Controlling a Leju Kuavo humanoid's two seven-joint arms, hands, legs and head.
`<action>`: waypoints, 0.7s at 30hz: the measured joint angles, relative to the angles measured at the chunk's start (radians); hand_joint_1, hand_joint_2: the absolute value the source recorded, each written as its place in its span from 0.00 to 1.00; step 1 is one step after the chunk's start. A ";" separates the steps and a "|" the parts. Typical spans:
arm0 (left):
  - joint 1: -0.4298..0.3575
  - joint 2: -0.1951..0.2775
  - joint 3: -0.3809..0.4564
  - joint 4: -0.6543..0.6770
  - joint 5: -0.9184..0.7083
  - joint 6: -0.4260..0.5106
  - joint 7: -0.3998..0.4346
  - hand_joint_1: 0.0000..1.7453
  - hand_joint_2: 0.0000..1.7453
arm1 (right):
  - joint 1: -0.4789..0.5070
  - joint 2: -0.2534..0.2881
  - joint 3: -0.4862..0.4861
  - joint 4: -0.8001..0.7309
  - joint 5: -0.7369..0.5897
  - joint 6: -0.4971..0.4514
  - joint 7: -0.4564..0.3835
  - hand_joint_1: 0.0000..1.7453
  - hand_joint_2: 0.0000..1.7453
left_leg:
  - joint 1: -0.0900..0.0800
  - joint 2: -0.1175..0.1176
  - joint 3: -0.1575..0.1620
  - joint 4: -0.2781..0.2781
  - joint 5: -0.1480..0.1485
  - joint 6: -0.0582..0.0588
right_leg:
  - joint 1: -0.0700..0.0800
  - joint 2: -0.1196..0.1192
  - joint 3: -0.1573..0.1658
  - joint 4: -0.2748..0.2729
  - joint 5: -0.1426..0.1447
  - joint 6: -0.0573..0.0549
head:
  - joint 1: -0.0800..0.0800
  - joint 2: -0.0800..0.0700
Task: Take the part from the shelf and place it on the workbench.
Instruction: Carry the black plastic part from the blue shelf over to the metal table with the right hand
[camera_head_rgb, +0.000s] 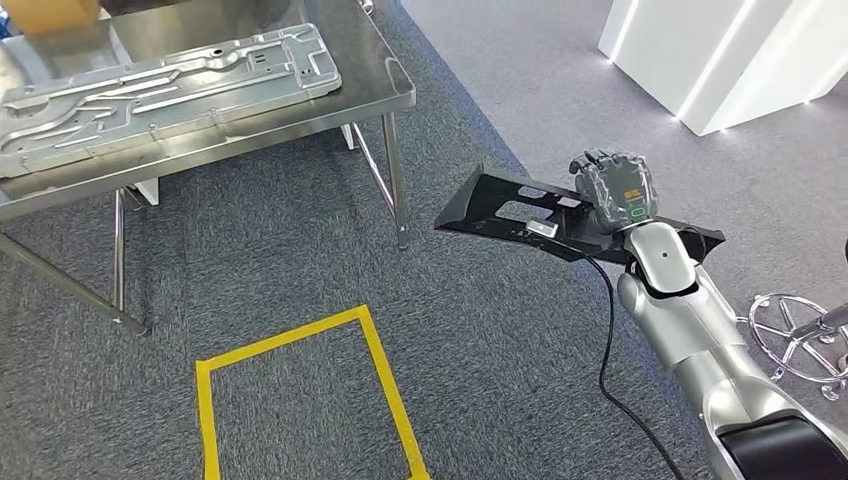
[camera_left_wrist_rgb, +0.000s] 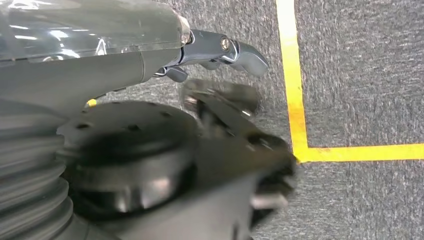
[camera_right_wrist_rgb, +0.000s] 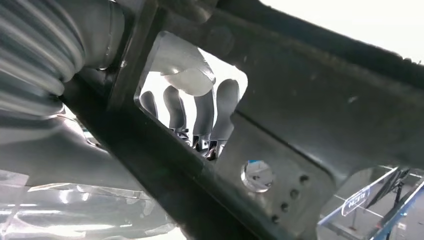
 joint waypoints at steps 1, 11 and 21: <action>0.002 0.000 0.002 0.000 0.000 0.000 0.001 0.00 1.00 | 0.002 0.000 0.000 -0.002 0.000 0.000 0.000 1.00 1.00 | -0.007 -0.002 -0.008 -0.036 0.010 0.012 | 0.006 0.003 0.021 -0.001 -0.015 -0.002 | 0.000 0.000; 0.000 0.001 0.007 0.000 0.010 -0.008 0.001 0.00 1.00 | -0.012 -0.002 -0.004 -0.027 -0.002 0.024 0.008 1.00 1.00 | -0.047 -0.039 0.101 -0.281 0.232 0.084 | 0.021 0.008 0.013 0.213 -0.042 0.027 | 0.000 0.000; -0.001 -0.011 0.016 0.001 0.028 -0.055 -0.017 0.00 1.00 | -0.002 -0.028 -0.015 -0.047 -0.002 0.049 0.058 1.00 1.00 | -0.042 -0.074 0.195 -0.280 0.156 0.066 | 0.013 0.017 -0.095 0.007 0.071 0.025 | 0.000 0.000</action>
